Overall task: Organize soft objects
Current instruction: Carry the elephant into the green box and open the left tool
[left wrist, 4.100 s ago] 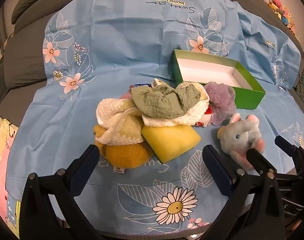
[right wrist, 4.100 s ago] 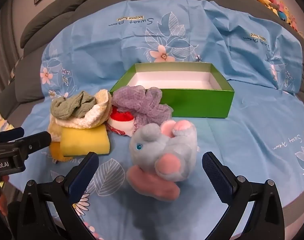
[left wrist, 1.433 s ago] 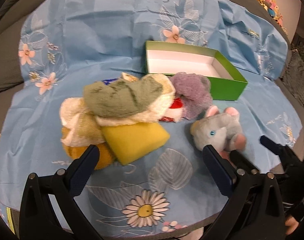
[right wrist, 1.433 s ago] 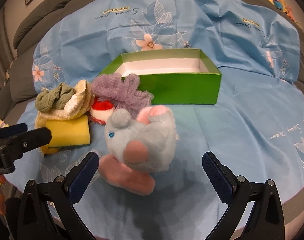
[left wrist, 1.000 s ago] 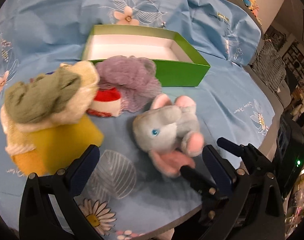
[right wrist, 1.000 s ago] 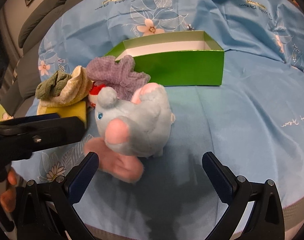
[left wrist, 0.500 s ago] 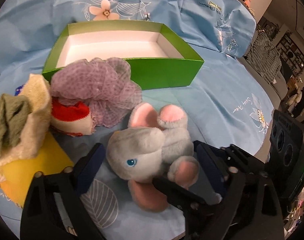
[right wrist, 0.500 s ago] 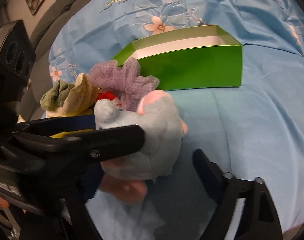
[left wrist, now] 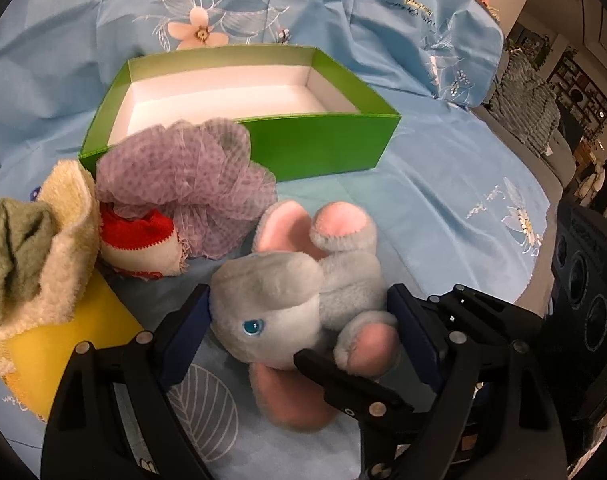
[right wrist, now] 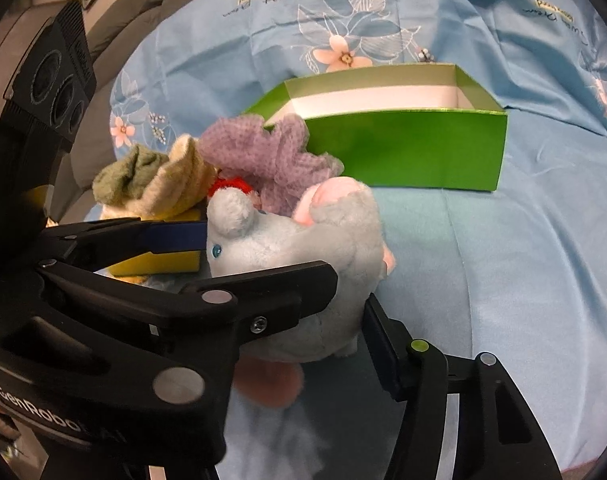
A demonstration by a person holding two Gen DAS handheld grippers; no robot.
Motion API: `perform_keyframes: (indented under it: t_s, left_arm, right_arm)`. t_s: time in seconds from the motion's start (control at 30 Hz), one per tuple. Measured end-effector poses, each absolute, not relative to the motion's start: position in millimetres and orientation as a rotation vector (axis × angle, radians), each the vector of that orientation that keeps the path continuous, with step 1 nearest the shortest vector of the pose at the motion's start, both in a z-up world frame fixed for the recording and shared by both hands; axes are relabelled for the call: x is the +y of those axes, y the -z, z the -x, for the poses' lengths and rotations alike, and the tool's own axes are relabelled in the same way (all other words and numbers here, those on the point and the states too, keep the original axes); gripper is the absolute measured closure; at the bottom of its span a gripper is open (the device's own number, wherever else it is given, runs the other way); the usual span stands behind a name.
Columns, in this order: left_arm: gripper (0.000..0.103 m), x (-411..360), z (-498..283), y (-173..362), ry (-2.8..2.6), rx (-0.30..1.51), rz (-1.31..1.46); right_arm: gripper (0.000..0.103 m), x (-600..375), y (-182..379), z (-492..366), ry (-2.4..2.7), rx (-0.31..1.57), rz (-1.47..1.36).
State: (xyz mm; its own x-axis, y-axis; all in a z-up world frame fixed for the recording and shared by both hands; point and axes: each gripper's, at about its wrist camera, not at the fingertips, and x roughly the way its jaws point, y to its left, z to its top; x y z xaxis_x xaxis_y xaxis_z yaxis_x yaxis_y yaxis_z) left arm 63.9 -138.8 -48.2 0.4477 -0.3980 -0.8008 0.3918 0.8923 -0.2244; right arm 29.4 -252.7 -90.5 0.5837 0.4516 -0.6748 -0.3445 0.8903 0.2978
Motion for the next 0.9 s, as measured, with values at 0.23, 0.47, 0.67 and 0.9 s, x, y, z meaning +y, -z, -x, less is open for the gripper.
perform_keyframes:
  t_s: [0.23,0.47,0.67,0.9]
  left_arm:
    - [0.016,-138.7,-69.6,12.4,0.482,0.896,-0.01]
    - [0.016,-139.0,-102.3,-23.6,0.446,0.81,-0.029]
    - [0.016,-136.9,-137.5,-40.7,0.408,0.769,-0.042]
    - [0.016,-132.9,-188.4,-42.2,0.36,0.78,-0.031]
  right_arm:
    - [0.042,-252.8,54.8,-35.8,-0.463,0.735,-0.137]
    - [0.042,-251.4,19.7,-68.6,-0.469,0.642,-0.114]
    - [0.042,-250.8,2.3,-108.7,-0.485,0.601,-0.124]
    - [0.042,-247.1,4.0,-164.3,-0.511,0.618,-0.164]
